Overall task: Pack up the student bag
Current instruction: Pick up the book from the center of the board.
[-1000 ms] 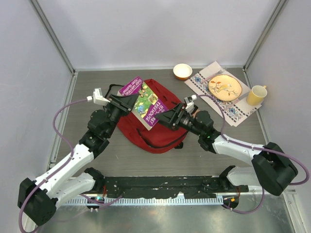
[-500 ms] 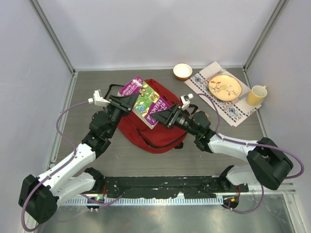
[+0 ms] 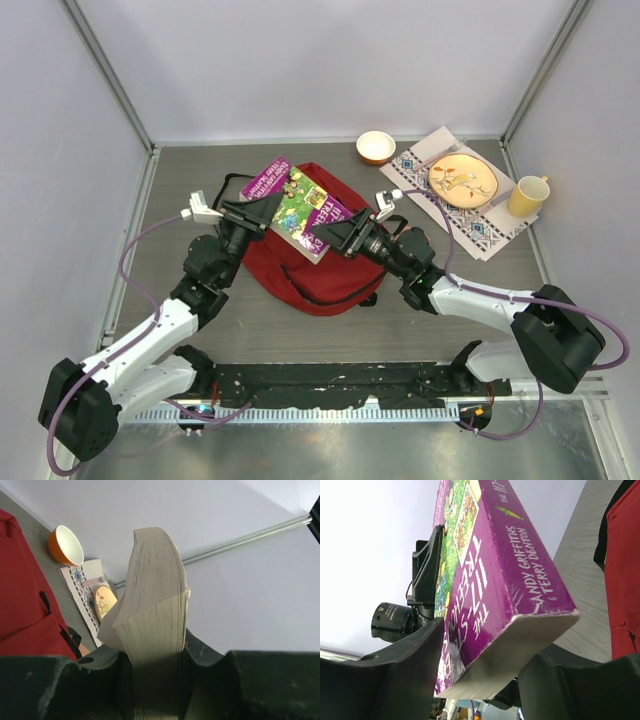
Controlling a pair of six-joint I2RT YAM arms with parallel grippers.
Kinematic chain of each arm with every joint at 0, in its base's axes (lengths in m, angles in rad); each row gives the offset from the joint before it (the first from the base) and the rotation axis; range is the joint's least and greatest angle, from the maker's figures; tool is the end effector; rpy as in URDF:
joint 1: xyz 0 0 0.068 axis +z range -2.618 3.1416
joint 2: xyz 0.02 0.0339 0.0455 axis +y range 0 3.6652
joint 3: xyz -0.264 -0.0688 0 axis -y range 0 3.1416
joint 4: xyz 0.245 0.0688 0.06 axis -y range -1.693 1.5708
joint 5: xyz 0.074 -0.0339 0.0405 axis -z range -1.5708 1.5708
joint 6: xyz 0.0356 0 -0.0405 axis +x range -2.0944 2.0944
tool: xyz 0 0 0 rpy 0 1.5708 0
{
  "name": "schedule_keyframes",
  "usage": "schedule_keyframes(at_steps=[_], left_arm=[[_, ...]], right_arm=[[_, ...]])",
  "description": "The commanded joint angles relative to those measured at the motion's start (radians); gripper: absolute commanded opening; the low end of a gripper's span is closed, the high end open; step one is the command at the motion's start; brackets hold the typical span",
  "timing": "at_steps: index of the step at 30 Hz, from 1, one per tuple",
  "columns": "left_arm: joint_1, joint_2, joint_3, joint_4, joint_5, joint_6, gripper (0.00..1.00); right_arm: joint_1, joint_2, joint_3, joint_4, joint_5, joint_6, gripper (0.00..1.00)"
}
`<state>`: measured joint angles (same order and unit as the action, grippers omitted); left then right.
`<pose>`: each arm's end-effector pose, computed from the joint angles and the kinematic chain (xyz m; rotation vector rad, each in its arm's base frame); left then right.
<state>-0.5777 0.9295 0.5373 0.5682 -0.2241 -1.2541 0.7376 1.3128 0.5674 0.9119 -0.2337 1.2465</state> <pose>0.1873 -0.1127 0.3059 -0.7012 1.3747 -1.3430 0.2020 0.1947 0.2647 0.1949 1.6647 1.7495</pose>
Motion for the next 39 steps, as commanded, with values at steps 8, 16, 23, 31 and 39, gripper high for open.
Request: schedule_keyframes(at_steps=[8, 16, 23, 31, 39], left_arm=[[-0.007, 0.000, -0.036, 0.147, 0.052, -0.064, 0.00], [-0.007, 0.005, -0.050, 0.160, 0.060, -0.067, 0.00], [-0.007, 0.014, -0.040, 0.138, 0.069, -0.048, 0.15], [-0.007, -0.001, 0.093, -0.221, 0.074, 0.138, 1.00], [-0.023, 0.165, 0.297, -0.557, 0.264, 0.419, 1.00]], right_arm=[[-0.006, -0.027, 0.051, 0.156, 0.085, -0.019, 0.61], [-0.014, -0.011, 0.078, 0.157, 0.066, -0.016, 0.56], [-0.014, -0.020, 0.077, 0.167, 0.048, -0.018, 0.12], [-0.038, -0.288, 0.046, -0.278, 0.273, -0.226, 0.01], [-0.203, -0.610, 0.097, -0.877, 0.589, -0.389, 0.01]])
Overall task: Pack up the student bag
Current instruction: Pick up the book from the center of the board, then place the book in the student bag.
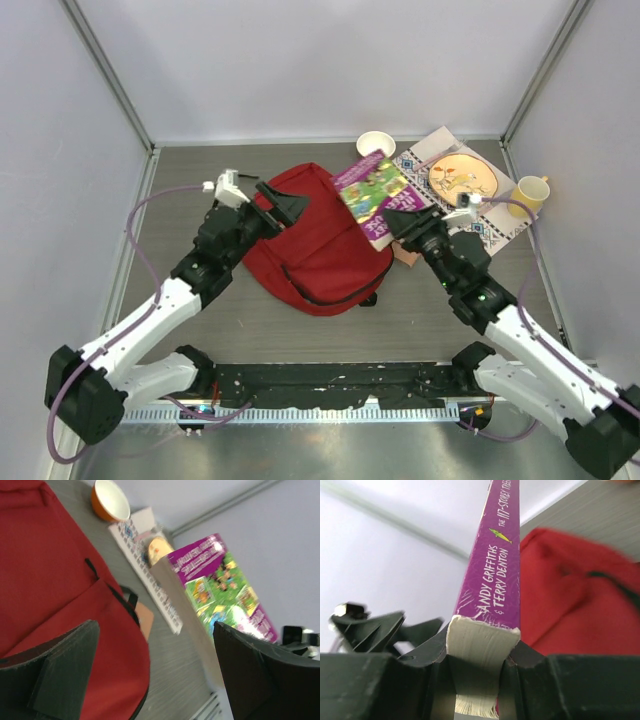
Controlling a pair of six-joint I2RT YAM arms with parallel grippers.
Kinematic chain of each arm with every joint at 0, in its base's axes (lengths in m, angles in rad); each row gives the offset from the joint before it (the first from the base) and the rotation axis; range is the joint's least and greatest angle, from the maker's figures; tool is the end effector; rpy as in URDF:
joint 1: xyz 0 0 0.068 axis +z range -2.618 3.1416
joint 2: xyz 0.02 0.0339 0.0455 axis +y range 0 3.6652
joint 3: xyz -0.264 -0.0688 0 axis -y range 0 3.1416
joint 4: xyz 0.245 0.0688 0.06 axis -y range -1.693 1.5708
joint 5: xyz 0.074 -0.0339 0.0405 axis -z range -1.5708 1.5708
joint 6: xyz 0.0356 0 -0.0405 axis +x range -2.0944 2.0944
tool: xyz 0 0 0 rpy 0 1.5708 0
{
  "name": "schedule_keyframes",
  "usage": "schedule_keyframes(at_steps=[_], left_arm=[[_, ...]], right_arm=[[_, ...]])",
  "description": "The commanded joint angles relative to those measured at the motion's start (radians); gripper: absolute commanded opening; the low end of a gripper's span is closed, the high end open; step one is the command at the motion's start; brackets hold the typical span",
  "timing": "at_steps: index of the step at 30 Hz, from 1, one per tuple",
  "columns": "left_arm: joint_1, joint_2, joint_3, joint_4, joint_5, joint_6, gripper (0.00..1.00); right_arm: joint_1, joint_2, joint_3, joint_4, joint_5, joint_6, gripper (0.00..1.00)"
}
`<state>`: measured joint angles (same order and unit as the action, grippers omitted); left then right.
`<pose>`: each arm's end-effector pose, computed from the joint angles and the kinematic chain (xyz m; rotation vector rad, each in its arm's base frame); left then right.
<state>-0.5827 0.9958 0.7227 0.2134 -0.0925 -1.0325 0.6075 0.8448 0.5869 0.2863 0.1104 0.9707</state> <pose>0.2004 -0.1281 0.3202 -0.4673 1.6987 -1.1419 0.1716 0.1145 0.3096 0.3927 1.6158 1.1476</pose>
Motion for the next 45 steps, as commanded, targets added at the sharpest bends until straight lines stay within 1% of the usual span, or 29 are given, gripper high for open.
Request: schedule_keyframes(at_steps=[1, 2, 3, 4, 5, 6, 7, 9, 10, 13, 16, 19, 20, 22, 23, 26, 32, 36, 39, 42, 43, 45], left_arm=[[-0.035, 0.128, 0.135, -0.235, 0.140, 0.228, 1.00], [-0.089, 0.183, 0.161, -0.302, 0.104, 0.262, 1.00], [-0.126, 0.208, 0.209, -0.328, 0.065, 0.323, 1.00], [-0.162, 0.231, 0.236, -0.351, 0.033, 0.359, 1.00], [-0.231, 0.289, 0.262, -0.397, 0.008, 0.385, 0.99], [-0.264, 0.314, 0.314, -0.416, -0.025, 0.435, 1.00], [-0.313, 0.346, 0.339, -0.449, -0.033, 0.454, 1.00], [-0.347, 0.418, 0.392, -0.468, -0.035, 0.509, 1.00], [-0.376, 0.441, 0.408, -0.483, -0.029, 0.522, 1.00], [-0.414, 0.513, 0.460, -0.509, -0.003, 0.564, 1.00], [-0.445, 0.563, 0.491, -0.525, 0.019, 0.597, 0.99], [-0.463, 0.596, 0.514, -0.537, 0.051, 0.618, 0.94], [-0.467, 0.606, 0.520, -0.543, 0.060, 0.623, 0.90], [-0.477, 0.632, 0.537, -0.560, 0.065, 0.631, 0.86], [-0.480, 0.644, 0.541, -0.568, 0.065, 0.635, 0.81], [-0.486, 0.684, 0.573, -0.603, 0.068, 0.629, 0.74], [-0.491, 0.737, 0.619, -0.625, 0.068, 0.620, 0.69], [-0.491, 0.764, 0.642, -0.643, 0.022, 0.606, 0.66], [-0.491, 0.791, 0.672, -0.686, -0.004, 0.612, 0.61], [-0.491, 0.802, 0.684, -0.700, -0.010, 0.615, 0.54], [-0.491, 0.802, 0.684, -0.697, -0.013, 0.612, 0.46], [-0.491, 0.796, 0.675, -0.680, -0.015, 0.609, 0.42]], right_arm=[[-0.087, -0.167, 0.105, -0.310, 0.276, -0.134, 0.01], [-0.101, -0.203, 0.120, -0.359, 0.338, -0.150, 0.01], [-0.112, -0.214, 0.138, -0.445, 0.366, -0.165, 0.01], [-0.124, -0.225, 0.172, -0.482, 0.394, -0.197, 0.01], [-0.127, -0.243, 0.189, -0.516, 0.453, -0.210, 0.01], [-0.129, -0.253, 0.203, -0.565, 0.480, -0.222, 0.01], [-0.126, -0.262, 0.226, -0.584, 0.506, -0.237, 0.01], [-0.126, -0.289, 0.241, -0.624, 0.561, -0.262, 0.01], [-0.127, -0.297, 0.249, -0.628, 0.572, -0.270, 0.01], [-0.129, -0.322, 0.252, -0.642, 0.589, -0.276, 0.01], [-0.129, -0.323, 0.249, -0.648, 0.566, -0.270, 0.01], [-0.129, -0.308, 0.245, -0.653, 0.545, -0.256, 0.01], [-0.129, -0.303, 0.241, -0.654, 0.543, -0.253, 0.01], [-0.129, -0.290, 0.240, -0.654, 0.528, -0.245, 0.01], [-0.129, -0.286, 0.240, -0.653, 0.522, -0.244, 0.01], [-0.129, -0.268, 0.243, -0.653, 0.502, -0.239, 0.01], [-0.130, -0.257, 0.235, -0.653, 0.474, -0.205, 0.01], [-0.129, -0.254, 0.235, -0.654, 0.474, -0.207, 0.01], [-0.129, -0.256, 0.229, -0.653, 0.482, -0.204, 0.01], [-0.129, -0.256, 0.228, -0.654, 0.485, -0.202, 0.01], [-0.129, -0.256, 0.228, -0.653, 0.485, -0.202, 0.01], [-0.129, -0.256, 0.226, -0.653, 0.486, -0.205, 0.01]])
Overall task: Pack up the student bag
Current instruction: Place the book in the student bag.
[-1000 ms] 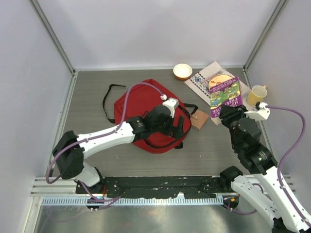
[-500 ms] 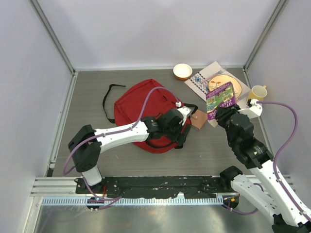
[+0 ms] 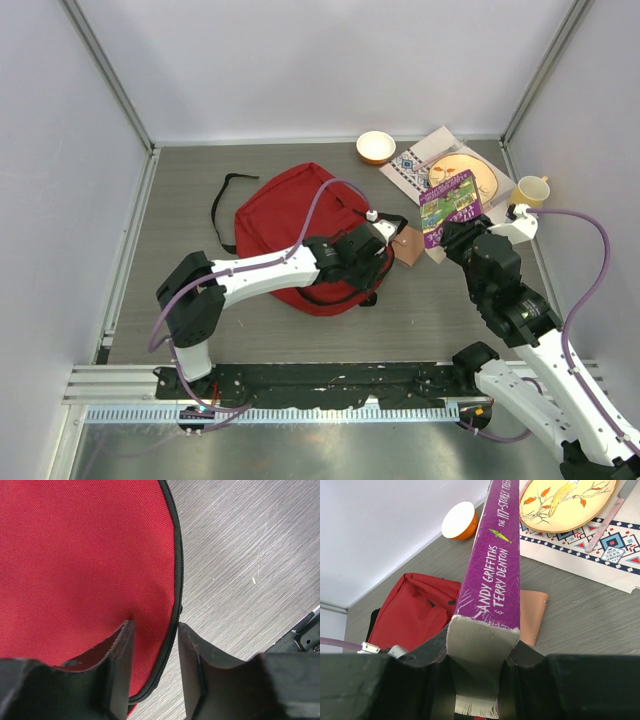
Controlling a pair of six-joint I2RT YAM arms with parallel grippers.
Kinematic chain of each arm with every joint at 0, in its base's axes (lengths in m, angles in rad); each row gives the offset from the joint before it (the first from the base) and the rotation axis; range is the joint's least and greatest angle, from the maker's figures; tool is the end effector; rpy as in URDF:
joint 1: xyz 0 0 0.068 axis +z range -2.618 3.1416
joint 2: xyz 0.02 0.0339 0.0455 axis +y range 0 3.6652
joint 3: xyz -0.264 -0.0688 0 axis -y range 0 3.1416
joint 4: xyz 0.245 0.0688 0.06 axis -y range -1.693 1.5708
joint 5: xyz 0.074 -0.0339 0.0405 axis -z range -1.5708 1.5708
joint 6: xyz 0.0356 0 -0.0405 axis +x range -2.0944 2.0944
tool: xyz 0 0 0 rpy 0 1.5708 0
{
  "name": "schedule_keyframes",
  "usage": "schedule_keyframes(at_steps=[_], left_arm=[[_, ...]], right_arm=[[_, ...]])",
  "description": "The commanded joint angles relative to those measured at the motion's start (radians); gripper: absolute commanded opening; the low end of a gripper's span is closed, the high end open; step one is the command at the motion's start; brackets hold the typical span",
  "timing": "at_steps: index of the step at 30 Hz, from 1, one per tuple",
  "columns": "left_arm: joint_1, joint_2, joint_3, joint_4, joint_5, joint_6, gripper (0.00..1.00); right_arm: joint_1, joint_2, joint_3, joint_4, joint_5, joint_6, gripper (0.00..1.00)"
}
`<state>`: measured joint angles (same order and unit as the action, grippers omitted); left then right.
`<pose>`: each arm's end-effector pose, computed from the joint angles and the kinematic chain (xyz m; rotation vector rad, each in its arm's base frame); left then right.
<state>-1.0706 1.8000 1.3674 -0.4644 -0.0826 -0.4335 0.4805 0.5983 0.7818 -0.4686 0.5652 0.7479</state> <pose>0.1924 -0.3460 0.2368 0.7618 2.4276 -0.5319 0.1256 0.0439 0.3366 0.6218 1.7150 0.3464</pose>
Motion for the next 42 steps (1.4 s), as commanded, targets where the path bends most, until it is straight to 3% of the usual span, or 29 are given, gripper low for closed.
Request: schedule_keyframes(at_steps=[1, 6, 13, 22, 30, 37, 42], left_arm=[[-0.003, -0.011, 0.027, 0.003, -0.031, 0.010, 0.40], [-0.003, -0.002, 0.025, -0.005, -0.039, 0.010, 0.31], [-0.003, -0.010, 0.016, 0.000, -0.052, 0.004, 0.00], [0.009, -0.123, -0.010, -0.017, -0.276, -0.020, 0.00], [0.199, -0.321, -0.024, -0.040, -0.261, -0.100, 0.00], [0.274, -0.493, -0.021, -0.010, -0.246, -0.103, 0.00], [0.274, -0.527, -0.007, 0.026, -0.226, -0.113, 0.00]], right_arm=[[-0.002, -0.009, 0.031, 0.101, 0.033, 0.019, 0.01], [-0.003, -0.008, 0.030, 0.101, 0.038, 0.016, 0.01], [-0.002, -0.003, 0.028, 0.102, 0.035, 0.021, 0.01], [-0.002, -0.017, 0.045, 0.068, 0.079, -0.001, 0.01], [-0.002, -0.014, 0.056, 0.047, 0.030, 0.013, 0.01], [-0.002, 0.030, 0.037, 0.047, -0.181, 0.068, 0.01], [-0.002, 0.115, -0.010, 0.134, -0.497, 0.128, 0.01]])
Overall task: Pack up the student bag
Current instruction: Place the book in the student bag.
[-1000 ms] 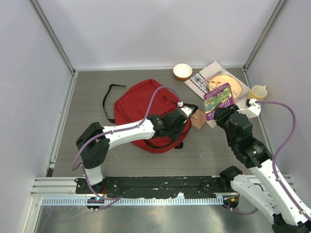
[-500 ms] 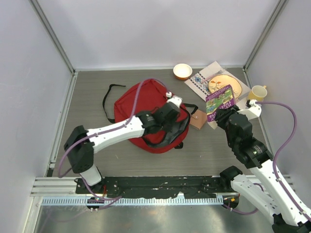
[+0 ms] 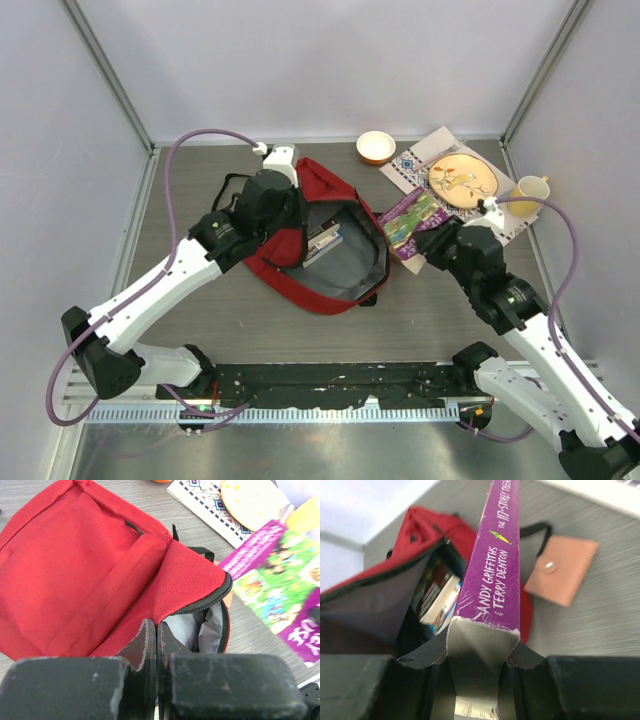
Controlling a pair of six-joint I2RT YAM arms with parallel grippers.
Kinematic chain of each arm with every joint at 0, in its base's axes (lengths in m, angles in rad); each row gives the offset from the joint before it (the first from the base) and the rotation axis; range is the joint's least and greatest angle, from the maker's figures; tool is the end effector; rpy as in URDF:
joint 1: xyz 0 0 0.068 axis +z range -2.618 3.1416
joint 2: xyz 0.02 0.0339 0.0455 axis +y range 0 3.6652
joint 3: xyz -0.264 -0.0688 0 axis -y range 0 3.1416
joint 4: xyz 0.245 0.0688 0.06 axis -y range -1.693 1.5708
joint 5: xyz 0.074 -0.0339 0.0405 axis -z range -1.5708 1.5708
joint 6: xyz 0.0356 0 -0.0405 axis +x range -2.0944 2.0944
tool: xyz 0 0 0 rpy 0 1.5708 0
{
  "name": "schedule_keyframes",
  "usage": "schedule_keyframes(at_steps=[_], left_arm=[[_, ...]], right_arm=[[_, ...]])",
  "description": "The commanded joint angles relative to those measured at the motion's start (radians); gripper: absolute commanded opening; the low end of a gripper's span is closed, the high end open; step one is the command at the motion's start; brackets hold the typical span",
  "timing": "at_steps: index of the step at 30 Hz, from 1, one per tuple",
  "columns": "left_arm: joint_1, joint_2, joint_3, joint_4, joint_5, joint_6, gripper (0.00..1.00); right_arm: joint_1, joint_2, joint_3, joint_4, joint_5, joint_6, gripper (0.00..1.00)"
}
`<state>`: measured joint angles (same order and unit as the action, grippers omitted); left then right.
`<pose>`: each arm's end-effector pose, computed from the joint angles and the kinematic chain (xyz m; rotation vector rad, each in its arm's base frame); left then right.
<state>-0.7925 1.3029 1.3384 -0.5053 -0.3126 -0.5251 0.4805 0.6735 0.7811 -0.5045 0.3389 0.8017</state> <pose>0.2107 -0.1981 0.3879 0.0766 2.0532 -0.5136 0.1385 0.0588 0.3225 0.5354 1.9053 0.5126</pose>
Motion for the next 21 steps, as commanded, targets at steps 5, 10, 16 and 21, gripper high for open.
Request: schedule_keyframes(at_steps=[5, 10, 16, 21], left_arm=[[-0.004, -0.036, 0.028, 0.088, 0.021, -0.033, 0.00], [-0.004, -0.019, 0.024, 0.108, 0.049, -0.049, 0.00], [-0.004, -0.007, 0.015, 0.132, 0.070, -0.062, 0.00], [-0.002, -0.008, 0.027, 0.146, 0.089, -0.059, 0.00]], right_arm=[[0.000, 0.044, -0.097, 0.340, -0.459, 0.180, 0.01], [-0.002, 0.044, -0.103, 0.386, -0.547, 0.209, 0.01], [0.000, 0.043, -0.060, 0.391, -0.574, 0.214, 0.01], [0.000, 0.164, -0.152, 0.658, -0.716, 0.329, 0.01]])
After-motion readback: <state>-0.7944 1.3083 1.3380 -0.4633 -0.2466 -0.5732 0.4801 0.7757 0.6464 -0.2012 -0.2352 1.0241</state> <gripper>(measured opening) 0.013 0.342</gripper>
